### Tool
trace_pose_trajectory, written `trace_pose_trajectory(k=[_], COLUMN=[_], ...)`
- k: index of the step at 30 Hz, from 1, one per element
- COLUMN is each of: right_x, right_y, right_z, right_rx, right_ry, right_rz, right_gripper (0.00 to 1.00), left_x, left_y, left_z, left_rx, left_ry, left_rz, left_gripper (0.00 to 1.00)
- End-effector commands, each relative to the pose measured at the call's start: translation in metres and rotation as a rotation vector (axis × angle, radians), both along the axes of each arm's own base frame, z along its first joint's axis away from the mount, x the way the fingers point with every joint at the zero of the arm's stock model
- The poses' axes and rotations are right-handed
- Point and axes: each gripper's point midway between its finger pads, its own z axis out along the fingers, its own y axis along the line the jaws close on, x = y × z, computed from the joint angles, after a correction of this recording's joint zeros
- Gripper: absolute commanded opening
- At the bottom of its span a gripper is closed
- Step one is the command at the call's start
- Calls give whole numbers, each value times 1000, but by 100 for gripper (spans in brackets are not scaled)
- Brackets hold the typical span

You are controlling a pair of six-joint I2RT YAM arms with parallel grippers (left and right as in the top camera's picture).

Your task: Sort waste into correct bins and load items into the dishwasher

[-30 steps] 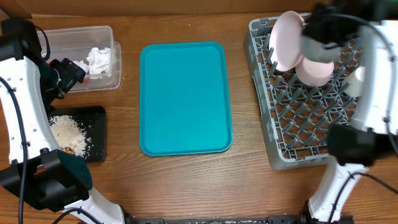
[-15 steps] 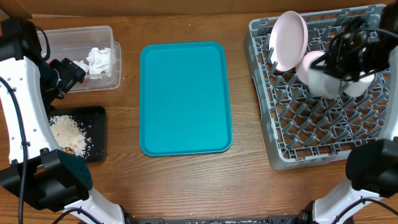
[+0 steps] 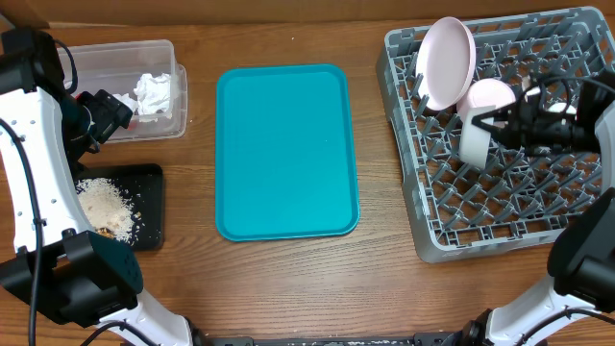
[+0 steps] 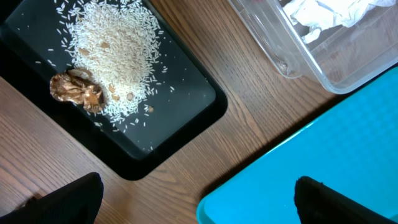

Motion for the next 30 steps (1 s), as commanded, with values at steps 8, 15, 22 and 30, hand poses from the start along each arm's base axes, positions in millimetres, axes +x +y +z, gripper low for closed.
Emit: trace_pose_trajectory(k=[8,15,22,30], right_x=[-9,-16,-14,-13], right_y=[-40,-50,-53,-105], right_z=[-7,-12,-12,-33], right_rx=[42,20,8,-178], right_ry=[-17,25,11,188], right_rz=[-121,-143,-146,-311], right_gripper=[4,15,51,42], left_x=[2,2,2,2], left_y=[-1,-1,-1,-1], left_z=[-1,-1,-1,-1], left_rx=[-5,-5,-5,-5], left_ry=[-1,-1,-1,-2], left_rz=[7,7,7,7], left_gripper=[100,100,100,100])
